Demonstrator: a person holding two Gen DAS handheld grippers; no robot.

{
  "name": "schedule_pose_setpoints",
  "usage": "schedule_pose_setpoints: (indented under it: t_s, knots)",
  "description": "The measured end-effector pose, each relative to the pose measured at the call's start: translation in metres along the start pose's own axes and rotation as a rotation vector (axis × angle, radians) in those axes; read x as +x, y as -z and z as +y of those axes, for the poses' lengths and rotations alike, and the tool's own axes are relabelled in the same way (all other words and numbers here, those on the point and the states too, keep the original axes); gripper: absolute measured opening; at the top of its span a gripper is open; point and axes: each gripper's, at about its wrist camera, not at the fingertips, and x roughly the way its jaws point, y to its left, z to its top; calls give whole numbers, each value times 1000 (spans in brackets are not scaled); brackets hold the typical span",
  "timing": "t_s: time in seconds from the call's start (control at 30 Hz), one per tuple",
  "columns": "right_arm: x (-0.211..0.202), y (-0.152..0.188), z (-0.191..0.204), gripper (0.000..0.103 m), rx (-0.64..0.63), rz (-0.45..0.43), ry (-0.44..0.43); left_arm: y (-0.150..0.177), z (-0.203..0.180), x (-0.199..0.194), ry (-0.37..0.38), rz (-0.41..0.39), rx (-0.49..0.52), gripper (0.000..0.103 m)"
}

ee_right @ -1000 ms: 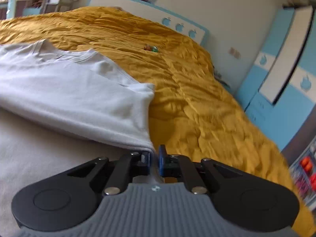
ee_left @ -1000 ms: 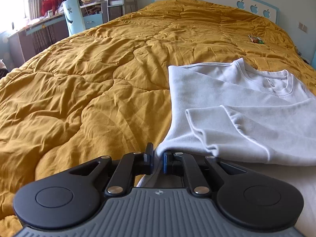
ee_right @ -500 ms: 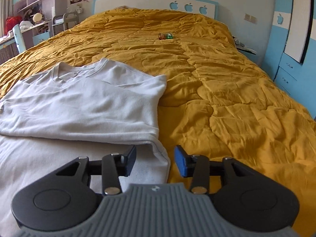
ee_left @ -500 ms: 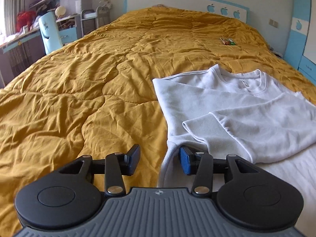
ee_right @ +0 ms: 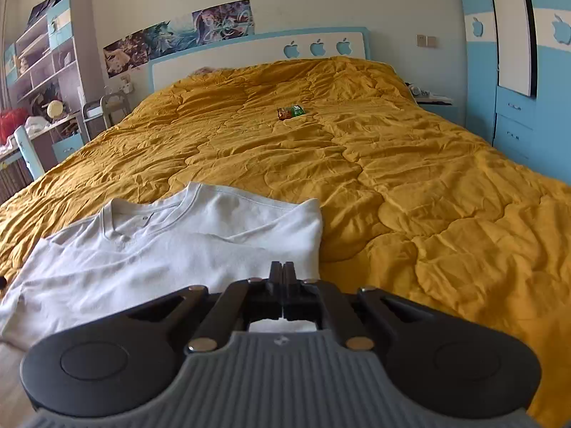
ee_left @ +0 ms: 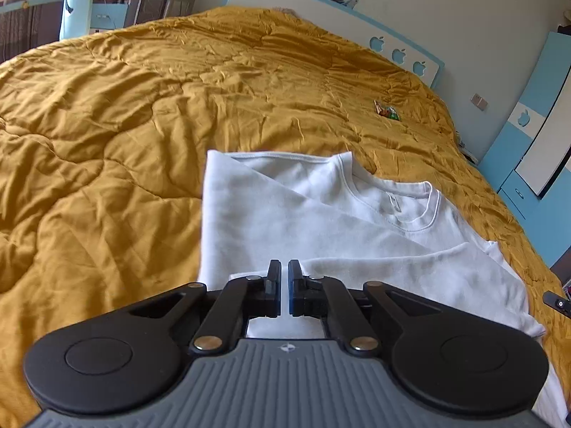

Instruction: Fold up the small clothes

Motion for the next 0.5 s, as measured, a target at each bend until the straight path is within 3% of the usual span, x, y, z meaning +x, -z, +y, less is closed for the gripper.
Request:
schedule_pose_setpoints:
  t_s: [0.1, 0.27, 0.33, 0.37, 0.43, 0.5]
  knots:
    - [28, -3, 8, 0, -7, 22, 28, 13, 2, 25, -28, 52, -6, 1]
    - [67, 13, 1, 0, 20, 84, 131, 19, 33, 23, -41, 0, -134, 6]
    - [71, 20, -8, 0, 55, 71, 271, 22, 39, 22, -85, -32, -150, 6]
    - [72, 25, -17, 0, 103, 75, 401, 24, 40, 21, -94, -42, -155, 6]
    - [68, 31, -38, 0, 222, 73, 411, 27, 37, 20, -111, -59, -133, 6]
    - [64, 31, -42, 0, 229, 67, 402, 28, 31, 19, -157, -83, -106, 6]
